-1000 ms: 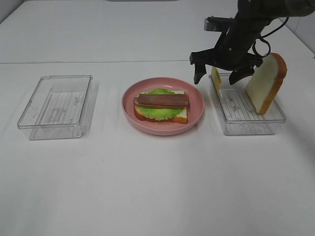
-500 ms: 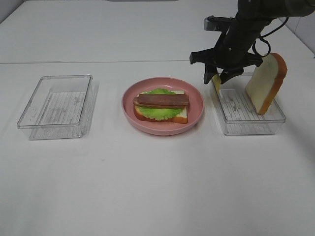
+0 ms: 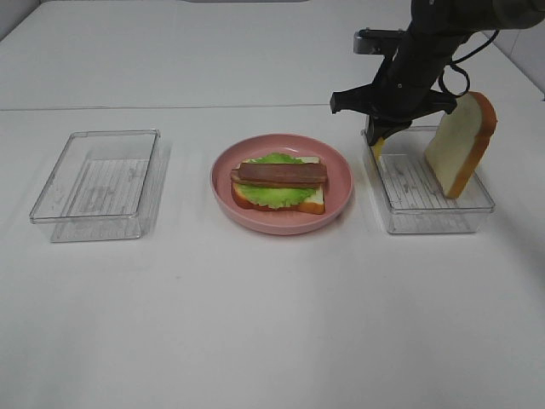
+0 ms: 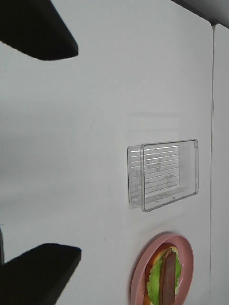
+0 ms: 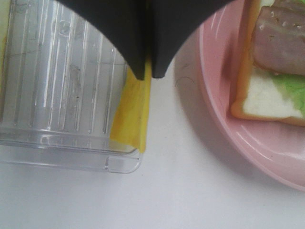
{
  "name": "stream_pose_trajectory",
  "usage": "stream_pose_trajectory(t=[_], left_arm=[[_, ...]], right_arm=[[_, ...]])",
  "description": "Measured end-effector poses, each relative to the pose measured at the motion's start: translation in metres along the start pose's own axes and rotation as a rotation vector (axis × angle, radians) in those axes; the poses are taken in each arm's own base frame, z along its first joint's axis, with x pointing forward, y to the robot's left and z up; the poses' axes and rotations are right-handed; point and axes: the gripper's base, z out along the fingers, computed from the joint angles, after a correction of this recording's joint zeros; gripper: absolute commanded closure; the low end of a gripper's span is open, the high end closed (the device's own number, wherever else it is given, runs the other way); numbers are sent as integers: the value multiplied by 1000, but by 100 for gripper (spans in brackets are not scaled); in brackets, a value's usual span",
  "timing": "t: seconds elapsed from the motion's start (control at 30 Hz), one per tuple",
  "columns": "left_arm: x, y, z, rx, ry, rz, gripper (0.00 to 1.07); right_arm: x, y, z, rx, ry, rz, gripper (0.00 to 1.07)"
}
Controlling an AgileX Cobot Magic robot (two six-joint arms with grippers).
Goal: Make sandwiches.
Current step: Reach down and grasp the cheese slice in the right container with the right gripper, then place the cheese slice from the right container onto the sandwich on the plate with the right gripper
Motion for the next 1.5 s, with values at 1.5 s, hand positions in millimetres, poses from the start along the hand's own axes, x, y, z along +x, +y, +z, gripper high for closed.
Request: stream_pose_trajectory(t=[1.5], left_arm=[[0,0,0,0,0,0,9]], right_arm=[[51,57,-65,-812,-158,150,107]])
